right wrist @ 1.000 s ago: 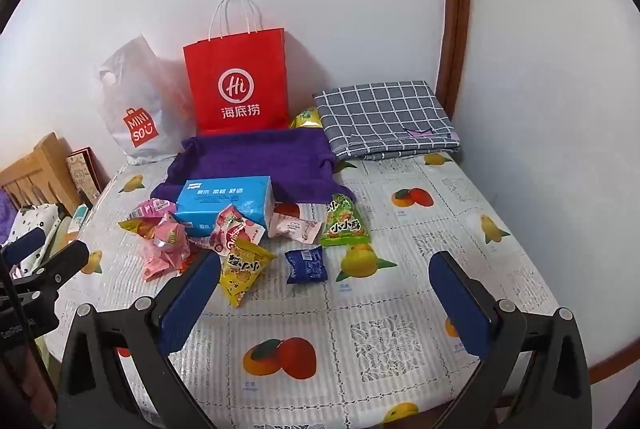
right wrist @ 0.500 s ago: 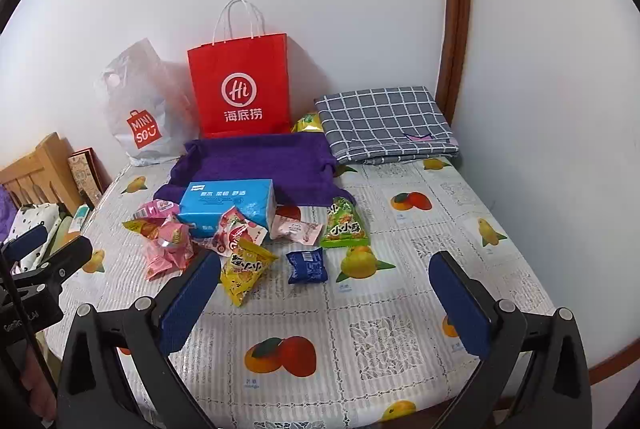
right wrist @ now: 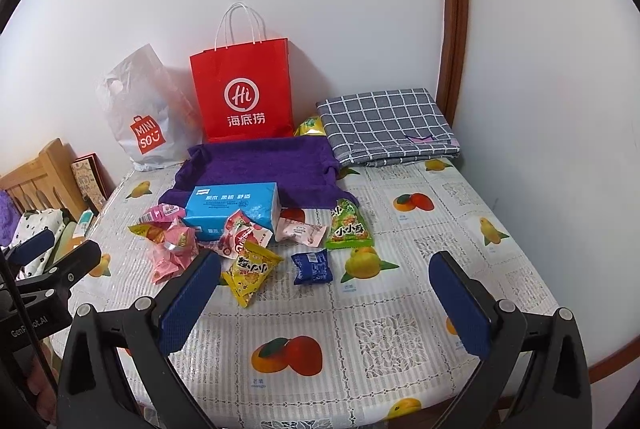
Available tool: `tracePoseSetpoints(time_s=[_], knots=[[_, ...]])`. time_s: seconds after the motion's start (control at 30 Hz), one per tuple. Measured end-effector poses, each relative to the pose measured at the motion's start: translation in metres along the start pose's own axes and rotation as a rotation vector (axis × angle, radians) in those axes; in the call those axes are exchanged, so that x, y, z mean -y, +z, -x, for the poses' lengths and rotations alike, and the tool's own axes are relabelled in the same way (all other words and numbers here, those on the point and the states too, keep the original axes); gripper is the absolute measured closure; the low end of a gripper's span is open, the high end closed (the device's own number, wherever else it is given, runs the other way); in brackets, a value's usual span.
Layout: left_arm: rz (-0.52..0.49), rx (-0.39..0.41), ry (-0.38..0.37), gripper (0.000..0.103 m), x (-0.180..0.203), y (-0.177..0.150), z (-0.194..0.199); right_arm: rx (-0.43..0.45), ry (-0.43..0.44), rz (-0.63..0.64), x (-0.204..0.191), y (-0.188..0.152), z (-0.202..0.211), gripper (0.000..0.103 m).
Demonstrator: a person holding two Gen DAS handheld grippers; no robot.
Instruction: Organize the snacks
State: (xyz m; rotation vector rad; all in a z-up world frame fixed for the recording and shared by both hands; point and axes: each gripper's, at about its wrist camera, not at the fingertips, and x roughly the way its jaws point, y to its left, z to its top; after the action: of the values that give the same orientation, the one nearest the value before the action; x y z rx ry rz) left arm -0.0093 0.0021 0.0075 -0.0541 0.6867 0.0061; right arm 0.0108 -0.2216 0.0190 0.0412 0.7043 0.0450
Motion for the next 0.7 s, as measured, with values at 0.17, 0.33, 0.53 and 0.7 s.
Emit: tracePoseSetpoints(time_s=[0.17,0.33,0.53,0.7], knots=[[0.003,0.001,0.0,0.0,0.0014,-0.0003,-0.0001,0.003,0.002,-0.004,0.0003,-0.0007,0.0017,0.001],[0.002,0.003,0.0,0.0,0.0005,-0.0017,0.0009,0.006,0.002,-0.004,0.0009,-0.0003,0.0033,0.001],[0.003,0.002,-0.002,0.0,0.0005,-0.0014,0.001,0.012,0.005,-0.003,0.0002,-0.0002,0.0059,0.001],[0.006,0.004,-0.001,0.0,-0.0001,-0.0023,0.0014,0.013,0.005,-0.001,-0.0008,-0.0007,0.0075,0.001]])
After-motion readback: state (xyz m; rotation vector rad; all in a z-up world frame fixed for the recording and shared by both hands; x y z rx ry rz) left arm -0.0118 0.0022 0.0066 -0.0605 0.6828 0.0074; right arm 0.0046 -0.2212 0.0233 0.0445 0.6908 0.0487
